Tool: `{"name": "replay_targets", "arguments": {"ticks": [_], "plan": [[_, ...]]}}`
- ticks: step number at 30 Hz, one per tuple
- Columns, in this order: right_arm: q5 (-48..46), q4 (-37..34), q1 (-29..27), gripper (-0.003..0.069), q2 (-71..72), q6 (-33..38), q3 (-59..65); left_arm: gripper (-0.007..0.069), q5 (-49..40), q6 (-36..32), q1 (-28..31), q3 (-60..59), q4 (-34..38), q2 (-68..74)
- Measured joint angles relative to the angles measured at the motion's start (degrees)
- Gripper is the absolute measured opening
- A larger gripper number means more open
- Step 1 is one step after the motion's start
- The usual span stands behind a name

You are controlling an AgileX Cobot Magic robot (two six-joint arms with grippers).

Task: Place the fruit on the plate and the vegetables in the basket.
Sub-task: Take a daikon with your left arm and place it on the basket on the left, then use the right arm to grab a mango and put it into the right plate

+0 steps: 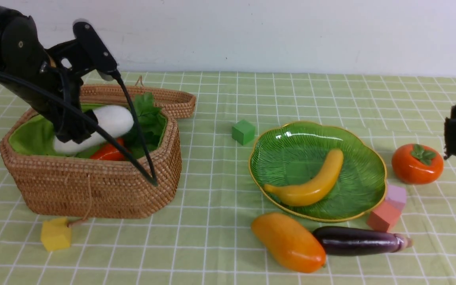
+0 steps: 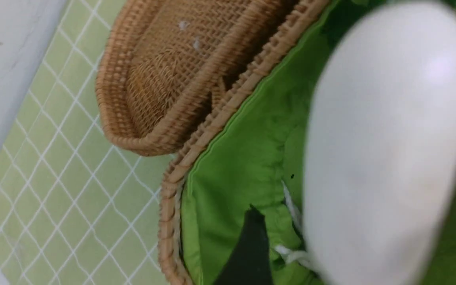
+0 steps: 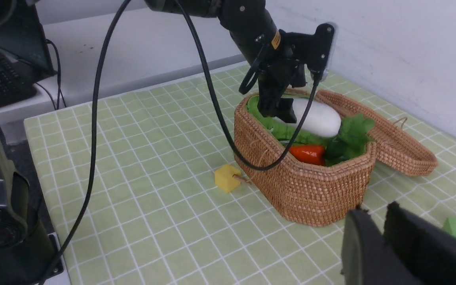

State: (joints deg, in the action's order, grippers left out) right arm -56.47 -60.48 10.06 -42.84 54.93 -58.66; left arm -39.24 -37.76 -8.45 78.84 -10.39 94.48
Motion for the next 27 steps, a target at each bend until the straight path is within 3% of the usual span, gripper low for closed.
{"name": "replay_targets", "arguments": {"ticks": [5,10,11,12,13,14,15,20,27], "plan": [[-0.8,0.77,0.0,0.0094,0.0,-1.51,-0.05,0.0635,-3.27,4.0,0.0,0.0,3.66,-4.55],[-2.35,5.12,0.0,0.0094,0.0,-9.2,-0.05,0.0448,-5.0,10.52,-0.15,0.0,16.94,-9.96],[-3.45,7.59,0.0,0.0094,0.0,-12.52,-0.05,0.0328,-6.17,12.56,-0.88,0.0,21.52,-11.48],[-3.58,8.33,0.0,0.0094,0.0,-12.97,-0.05,0.0311,-6.71,12.76,-1.15,0.0,21.97,-11.89],[-4.31,10.01,0.0,0.0094,0.0,-14.9,-0.05,0.0241,-7.9,13.51,-1.9,0.0,23.92,-12.65],[-5.6,13.94,0.0,0.0094,0.0,-19.75,-0.05,0.0083,-11.59,14.9,-4.44,-0.05,25.99,-14.22],[-6.31,15.88,0.0,0.0094,0.0,-22.75,-0.05,0.0015,-13.49,15.81,-6.18,-0.41,26.83,-15.12],[-7.05,19.82,0.0,0.0094,-1.76,-33.22,-0.05,-0.0013,-14.85,22.56,-14.64,-7.91,26.4,-23.01],[-7.73,19.95,0.16,0.0094,-12.45,-35.58,-0.06,-0.0013,-6.0,27.07,-23.47,-25.12,26.75,-41.88]]}}
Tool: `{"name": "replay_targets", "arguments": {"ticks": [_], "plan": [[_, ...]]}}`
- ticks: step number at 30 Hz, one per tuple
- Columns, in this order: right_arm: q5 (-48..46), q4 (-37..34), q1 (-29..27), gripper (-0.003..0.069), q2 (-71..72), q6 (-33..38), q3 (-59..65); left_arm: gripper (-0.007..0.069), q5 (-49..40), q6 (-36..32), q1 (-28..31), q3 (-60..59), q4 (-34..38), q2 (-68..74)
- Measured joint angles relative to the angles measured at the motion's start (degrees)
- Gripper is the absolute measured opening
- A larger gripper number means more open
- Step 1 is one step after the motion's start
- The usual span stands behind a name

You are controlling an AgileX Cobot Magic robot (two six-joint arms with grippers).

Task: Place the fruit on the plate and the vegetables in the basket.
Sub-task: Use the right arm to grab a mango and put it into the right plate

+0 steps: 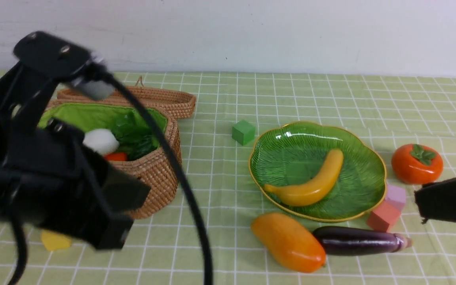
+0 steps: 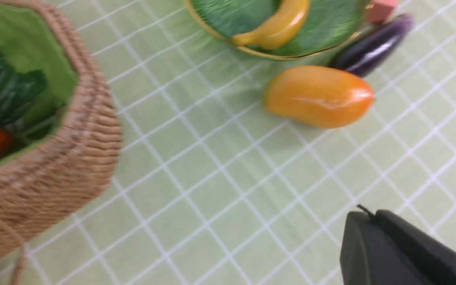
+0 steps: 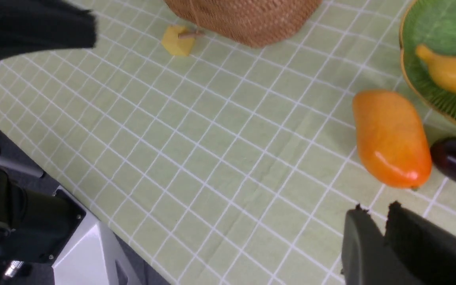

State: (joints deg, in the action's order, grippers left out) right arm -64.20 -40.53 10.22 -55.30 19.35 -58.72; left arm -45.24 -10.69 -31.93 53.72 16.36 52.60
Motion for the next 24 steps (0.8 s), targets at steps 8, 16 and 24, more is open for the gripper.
{"name": "replay_targets", "arguments": {"ticks": [8,16,24], "plan": [[6.54,5.24,12.74,0.0094,-16.44,-1.8,-1.46,-0.0013,7.82,0.38,-2.5,-13.93,2.25,-16.68],[8.41,21.93,23.25,0.0162,-31.2,-3.42,-8.57,-0.0013,11.72,-0.03,-2.5,-16.86,2.25,-23.08],[14.52,26.01,23.18,0.0491,-40.18,-7.27,-9.08,-0.0013,12.23,-1.4,-2.5,-17.15,2.3,-23.08]]}}
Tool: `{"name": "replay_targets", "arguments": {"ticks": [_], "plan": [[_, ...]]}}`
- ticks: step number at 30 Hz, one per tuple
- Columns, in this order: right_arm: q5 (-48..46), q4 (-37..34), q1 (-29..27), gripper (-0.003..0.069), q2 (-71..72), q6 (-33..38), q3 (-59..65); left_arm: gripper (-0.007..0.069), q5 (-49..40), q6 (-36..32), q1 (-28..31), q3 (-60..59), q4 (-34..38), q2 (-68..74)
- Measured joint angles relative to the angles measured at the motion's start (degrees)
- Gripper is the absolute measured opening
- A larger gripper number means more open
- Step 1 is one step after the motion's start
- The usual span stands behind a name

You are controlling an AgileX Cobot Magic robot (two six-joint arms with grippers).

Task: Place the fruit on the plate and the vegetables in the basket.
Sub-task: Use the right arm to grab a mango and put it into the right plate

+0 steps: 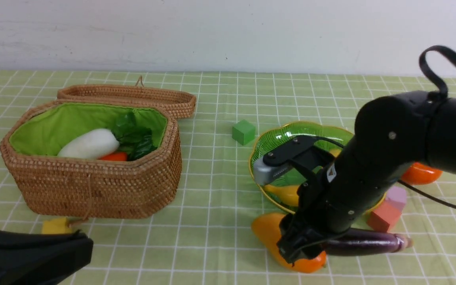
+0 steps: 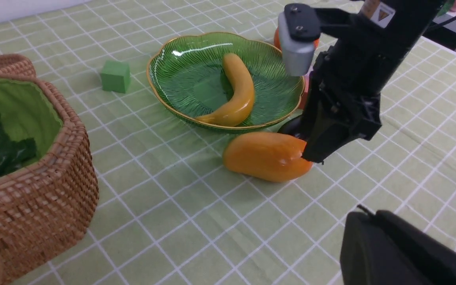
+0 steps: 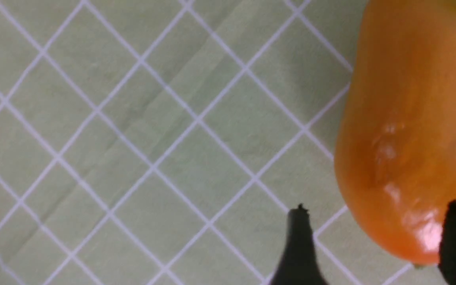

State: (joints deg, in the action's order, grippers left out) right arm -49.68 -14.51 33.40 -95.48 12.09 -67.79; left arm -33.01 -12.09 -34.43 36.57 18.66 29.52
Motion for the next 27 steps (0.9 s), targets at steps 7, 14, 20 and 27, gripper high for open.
{"name": "replay_targets", "arguments": {"ticks": [7,14,20,27], "plan": [[6.17,3.53,0.0,0.0673,-2.54,-4.28,-0.34,-0.0013,-0.06,-0.34,0.0,0.0,0.0,0.0],[5.93,10.55,0.0,0.0643,-7.24,-12.72,-1.63,-0.0013,-0.06,-0.4,0.0,0.0,0.0,0.0],[4.51,11.52,0.0,0.0629,-8.89,-15.19,-2.22,-0.0013,-0.41,-0.45,0.0,0.0,0.0,0.0],[4.34,8.44,0.0,0.0622,-9.67,-15.25,-2.48,-0.0013,-1.61,-0.56,0.0,0.0,0.07,0.0]]}}
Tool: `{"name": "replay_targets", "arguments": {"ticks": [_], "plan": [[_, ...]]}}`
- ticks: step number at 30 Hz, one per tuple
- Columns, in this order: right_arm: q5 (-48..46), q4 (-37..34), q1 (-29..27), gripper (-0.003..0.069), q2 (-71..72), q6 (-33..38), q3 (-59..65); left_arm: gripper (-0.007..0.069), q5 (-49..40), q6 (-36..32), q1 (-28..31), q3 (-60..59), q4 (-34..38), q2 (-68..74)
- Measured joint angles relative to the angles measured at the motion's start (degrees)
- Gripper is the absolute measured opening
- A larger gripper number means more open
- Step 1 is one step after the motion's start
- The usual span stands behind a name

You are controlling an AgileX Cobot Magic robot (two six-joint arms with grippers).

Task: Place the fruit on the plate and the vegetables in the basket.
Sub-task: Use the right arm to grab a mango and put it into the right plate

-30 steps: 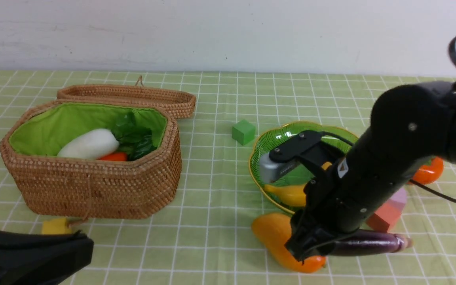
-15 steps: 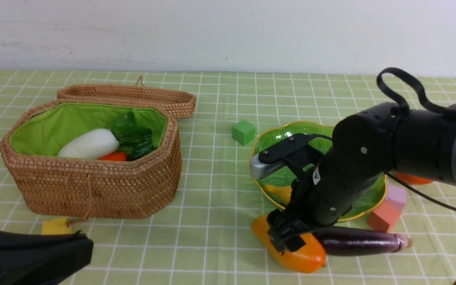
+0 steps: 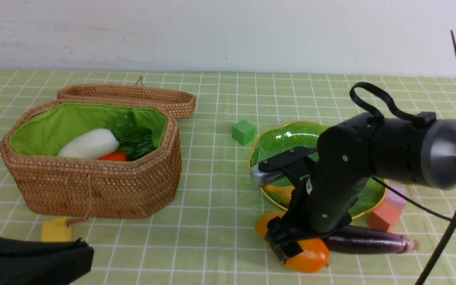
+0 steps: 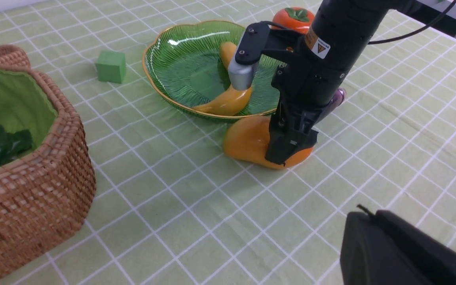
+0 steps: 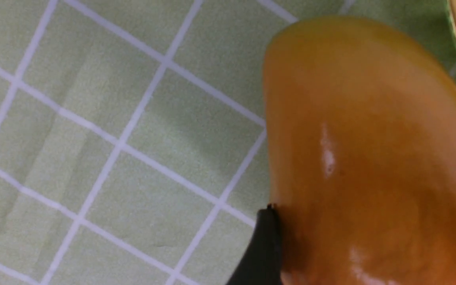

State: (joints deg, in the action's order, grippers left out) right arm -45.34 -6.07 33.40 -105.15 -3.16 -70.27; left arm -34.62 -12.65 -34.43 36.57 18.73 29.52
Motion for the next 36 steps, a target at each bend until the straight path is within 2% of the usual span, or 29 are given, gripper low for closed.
{"name": "replay_targets", "arguments": {"ticks": [9,16,20,26,31,36], "plan": [[1.55,-3.81,0.0,0.0618,-3.26,1.15,-0.34,-0.0013,-0.27,-0.07,0.0,0.0,0.0,0.0],[1.96,-3.85,0.0,0.0575,-4.46,1.15,-0.34,-0.0013,-0.53,-0.07,0.0,0.0,0.0,0.0],[1.96,-5.32,0.0,0.0574,-4.46,1.15,-0.46,-0.0013,-0.52,-0.07,0.0,0.0,0.0,0.0],[-3.38,-9.62,0.06,0.0574,-1.61,1.15,-3.87,-0.0013,-0.39,-0.07,0.0,0.0,0.0,0.0],[-7.5,-7.59,-0.48,0.0574,3.57,1.15,-10.71,-0.001,2.58,-0.07,0.0,0.0,0.0,0.0],[-6.34,-2.48,-4.81,0.0574,4.94,0.3,-16.83,-0.0009,7.22,-0.07,0.0,0.0,0.06,0.0]]}}
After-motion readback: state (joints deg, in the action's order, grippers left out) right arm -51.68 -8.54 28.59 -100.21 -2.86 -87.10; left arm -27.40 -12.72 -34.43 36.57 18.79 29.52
